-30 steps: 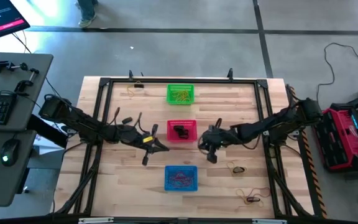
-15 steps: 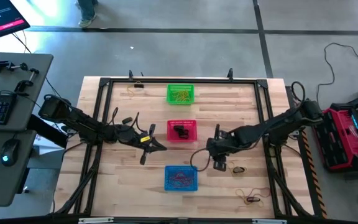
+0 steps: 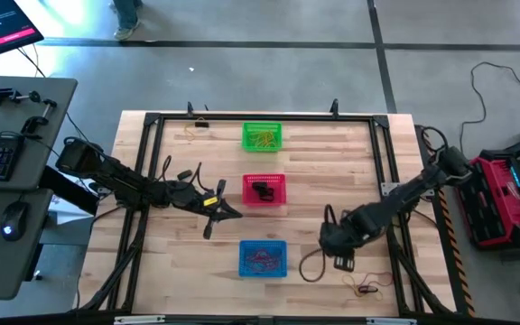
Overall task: Sort rubber bands into baskets
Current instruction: Put the black rubber band into the red bin
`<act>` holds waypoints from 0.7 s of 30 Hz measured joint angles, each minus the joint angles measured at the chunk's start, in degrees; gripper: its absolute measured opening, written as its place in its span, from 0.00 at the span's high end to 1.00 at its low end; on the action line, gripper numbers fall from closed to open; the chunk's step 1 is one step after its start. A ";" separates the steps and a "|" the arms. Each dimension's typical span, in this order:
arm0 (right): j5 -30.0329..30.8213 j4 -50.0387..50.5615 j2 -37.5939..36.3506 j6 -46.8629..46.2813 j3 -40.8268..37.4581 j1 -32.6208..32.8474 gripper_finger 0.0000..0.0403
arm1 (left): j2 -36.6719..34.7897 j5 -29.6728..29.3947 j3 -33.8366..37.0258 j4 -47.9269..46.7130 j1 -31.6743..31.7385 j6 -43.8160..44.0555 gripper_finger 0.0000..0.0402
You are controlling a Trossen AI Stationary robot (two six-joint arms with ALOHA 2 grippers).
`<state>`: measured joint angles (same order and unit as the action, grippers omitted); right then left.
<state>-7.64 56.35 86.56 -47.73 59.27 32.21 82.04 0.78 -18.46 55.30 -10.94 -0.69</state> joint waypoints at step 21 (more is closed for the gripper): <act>1.01 1.69 8.57 -2.47 -0.09 3.80 0.61 | 0.02 0.02 0.00 0.14 0.00 -1.05 1.00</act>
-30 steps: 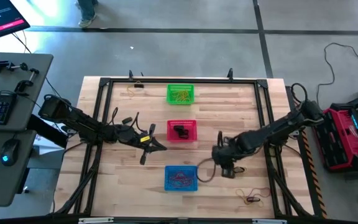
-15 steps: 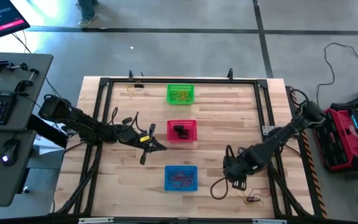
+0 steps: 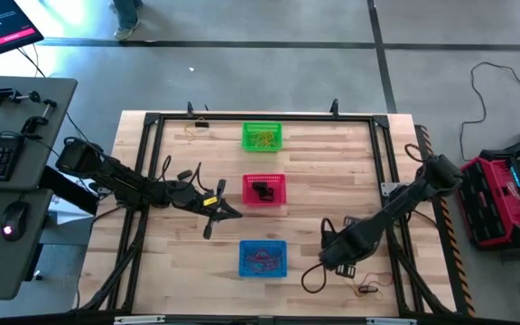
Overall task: Sort rubber bands into baskets
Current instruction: Put the black rubber band into the red bin
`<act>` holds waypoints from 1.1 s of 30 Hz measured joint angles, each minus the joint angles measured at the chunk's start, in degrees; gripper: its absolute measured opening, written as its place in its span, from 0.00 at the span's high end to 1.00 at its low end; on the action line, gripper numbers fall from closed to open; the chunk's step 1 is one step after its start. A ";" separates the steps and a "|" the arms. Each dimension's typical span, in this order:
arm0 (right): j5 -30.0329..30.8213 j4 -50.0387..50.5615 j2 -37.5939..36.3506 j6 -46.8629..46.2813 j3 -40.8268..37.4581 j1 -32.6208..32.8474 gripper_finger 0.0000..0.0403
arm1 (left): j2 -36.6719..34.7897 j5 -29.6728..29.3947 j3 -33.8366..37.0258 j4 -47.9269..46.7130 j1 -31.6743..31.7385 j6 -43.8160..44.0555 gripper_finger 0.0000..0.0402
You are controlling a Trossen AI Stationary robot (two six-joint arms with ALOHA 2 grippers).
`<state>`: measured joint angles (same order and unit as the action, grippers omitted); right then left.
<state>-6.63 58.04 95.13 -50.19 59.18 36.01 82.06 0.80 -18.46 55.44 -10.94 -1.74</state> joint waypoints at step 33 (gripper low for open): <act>0.60 -4.07 4.63 6.76 -3.26 -0.12 0.80 | 0.00 0.44 -0.02 -0.15 -0.02 0.02 1.00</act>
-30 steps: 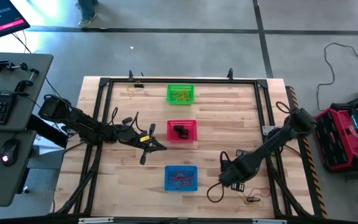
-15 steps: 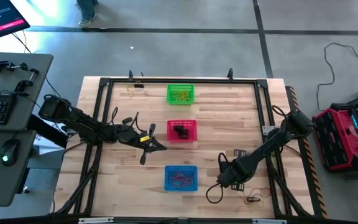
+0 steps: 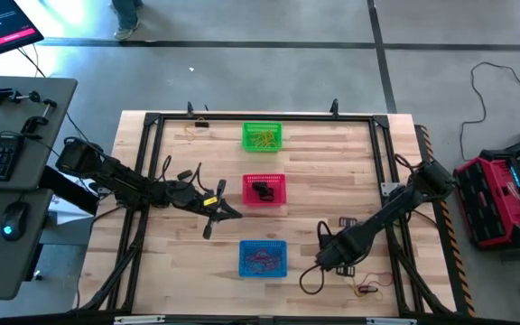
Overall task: Sort rubber bands into baskets
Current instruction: Put the black rubber band into the red bin
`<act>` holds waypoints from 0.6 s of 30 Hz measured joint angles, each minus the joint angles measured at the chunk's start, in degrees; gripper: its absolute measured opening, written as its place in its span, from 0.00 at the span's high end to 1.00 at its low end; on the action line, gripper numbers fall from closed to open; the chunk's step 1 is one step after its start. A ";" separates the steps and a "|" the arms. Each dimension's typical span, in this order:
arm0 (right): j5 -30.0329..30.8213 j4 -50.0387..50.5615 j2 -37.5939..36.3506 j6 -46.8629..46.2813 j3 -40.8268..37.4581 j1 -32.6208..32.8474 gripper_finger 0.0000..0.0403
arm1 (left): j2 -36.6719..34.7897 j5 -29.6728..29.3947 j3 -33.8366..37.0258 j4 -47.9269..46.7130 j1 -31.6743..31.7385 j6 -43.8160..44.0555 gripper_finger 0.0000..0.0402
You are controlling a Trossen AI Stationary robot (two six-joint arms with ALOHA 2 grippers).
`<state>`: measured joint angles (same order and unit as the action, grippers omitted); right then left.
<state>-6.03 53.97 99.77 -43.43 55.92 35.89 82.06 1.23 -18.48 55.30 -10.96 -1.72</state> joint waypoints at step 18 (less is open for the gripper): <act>-1.02 4.17 0.00 -0.07 4.71 -0.01 0.99 | 0.00 0.06 -0.02 0.28 -0.03 0.15 1.00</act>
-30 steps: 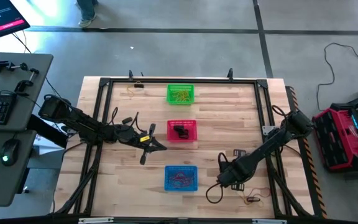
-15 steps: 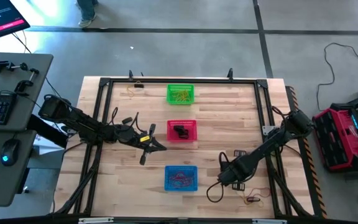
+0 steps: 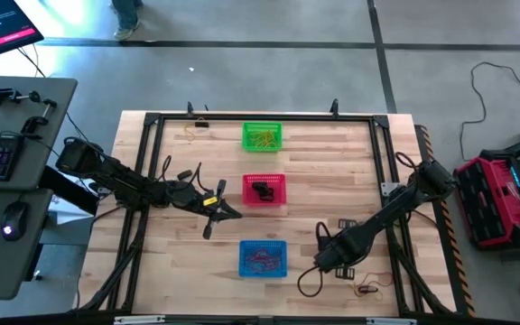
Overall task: Sort rubber bands into baskets
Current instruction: Put the black rubber band into the red bin
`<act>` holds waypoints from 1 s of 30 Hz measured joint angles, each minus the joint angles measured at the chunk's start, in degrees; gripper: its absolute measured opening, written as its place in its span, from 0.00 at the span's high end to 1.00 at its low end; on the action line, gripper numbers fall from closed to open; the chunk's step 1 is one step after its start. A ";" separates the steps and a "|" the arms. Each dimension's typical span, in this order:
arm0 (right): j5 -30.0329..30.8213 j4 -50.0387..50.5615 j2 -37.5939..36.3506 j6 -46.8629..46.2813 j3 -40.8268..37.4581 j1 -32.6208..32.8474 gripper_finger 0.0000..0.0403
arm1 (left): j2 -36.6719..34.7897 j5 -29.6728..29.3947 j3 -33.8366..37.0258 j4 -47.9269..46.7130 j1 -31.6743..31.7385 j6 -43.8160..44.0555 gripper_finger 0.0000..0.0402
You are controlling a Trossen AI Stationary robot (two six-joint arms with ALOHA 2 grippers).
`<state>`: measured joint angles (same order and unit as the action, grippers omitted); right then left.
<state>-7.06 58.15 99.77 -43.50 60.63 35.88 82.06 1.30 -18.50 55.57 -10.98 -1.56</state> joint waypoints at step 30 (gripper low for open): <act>26.09 -53.47 -7.44 23.60 -4.54 -31.31 1.00 | 0.00 -0.04 0.00 0.94 0.02 2.08 1.00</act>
<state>19.03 4.67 92.32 -19.90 56.10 4.56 82.06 1.26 -18.50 56.51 -10.96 0.52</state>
